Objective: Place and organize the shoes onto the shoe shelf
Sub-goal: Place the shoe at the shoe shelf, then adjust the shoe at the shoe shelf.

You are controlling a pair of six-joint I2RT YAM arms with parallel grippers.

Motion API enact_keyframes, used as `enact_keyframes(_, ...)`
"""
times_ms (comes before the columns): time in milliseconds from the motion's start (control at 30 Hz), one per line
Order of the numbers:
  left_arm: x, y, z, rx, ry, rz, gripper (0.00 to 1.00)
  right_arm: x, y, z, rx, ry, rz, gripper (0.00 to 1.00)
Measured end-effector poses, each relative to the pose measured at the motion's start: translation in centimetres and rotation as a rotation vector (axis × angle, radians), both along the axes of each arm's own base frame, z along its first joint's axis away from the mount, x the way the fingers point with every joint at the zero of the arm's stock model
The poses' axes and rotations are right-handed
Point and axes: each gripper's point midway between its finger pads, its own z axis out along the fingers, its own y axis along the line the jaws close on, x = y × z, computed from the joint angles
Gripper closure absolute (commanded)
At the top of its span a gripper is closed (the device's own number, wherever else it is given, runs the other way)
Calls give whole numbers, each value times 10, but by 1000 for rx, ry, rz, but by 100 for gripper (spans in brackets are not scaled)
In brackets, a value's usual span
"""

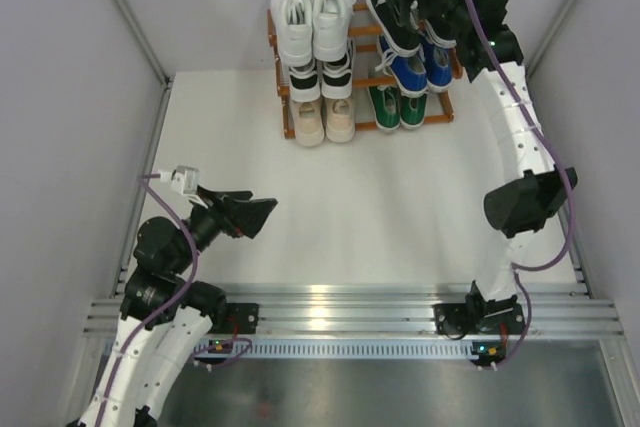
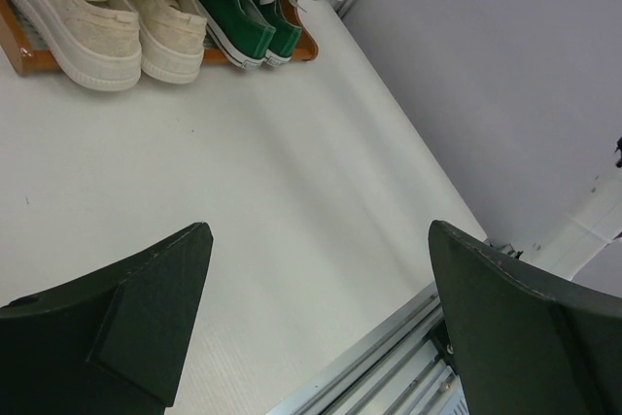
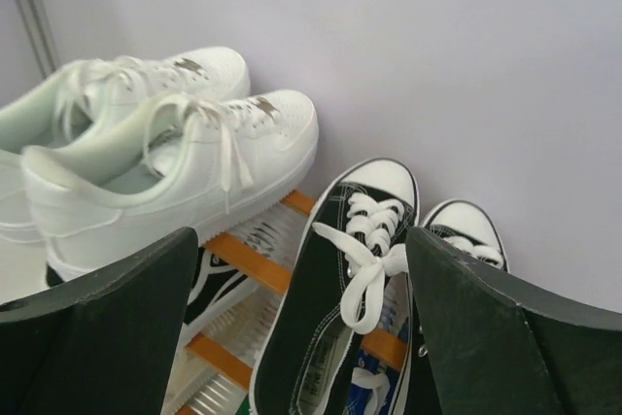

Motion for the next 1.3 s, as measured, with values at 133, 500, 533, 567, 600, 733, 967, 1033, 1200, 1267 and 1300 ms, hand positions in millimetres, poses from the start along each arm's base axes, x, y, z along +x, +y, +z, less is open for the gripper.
enact_keyframes(133,-2,1,-1,0,1,0,2,-37,0,28,-30,-62,61,17)
enact_keyframes(500,-9,3,-1,-1,-6,0,2,-46,-120,7,-15,52,-153,23)
enact_keyframes(533,-9,3,-1,0,-6,0,2,-46,-137,-1,-16,79,-186,23)
enact_keyframes(567,-9,3,-1,0,-5,0,2,-45,-151,-10,-19,103,-209,22)
enact_keyframes(600,-9,3,-1,0,-5,0,2,-46,-159,-17,-24,123,-216,21)
enact_keyframes(733,-9,3,-1,0,-5,0,2,-52,-162,-42,-72,180,-153,20)
enact_keyframes(967,-12,4,1,-7,-17,-1,2,-52,-149,-69,-89,229,-24,23)
enact_keyframes(1033,-13,4,1,-11,-16,-2,2,-45,-148,-77,-71,245,-10,24)
enact_keyframes(1200,-12,4,-2,-16,-2,-2,2,-24,-143,-97,-35,293,-3,28)
enact_keyframes(1267,-12,4,-3,-17,2,-1,2,-15,-141,-104,-31,305,-9,29)
enact_keyframes(1300,-12,4,-3,-17,2,-1,2,-12,-139,-106,-28,310,-11,31)
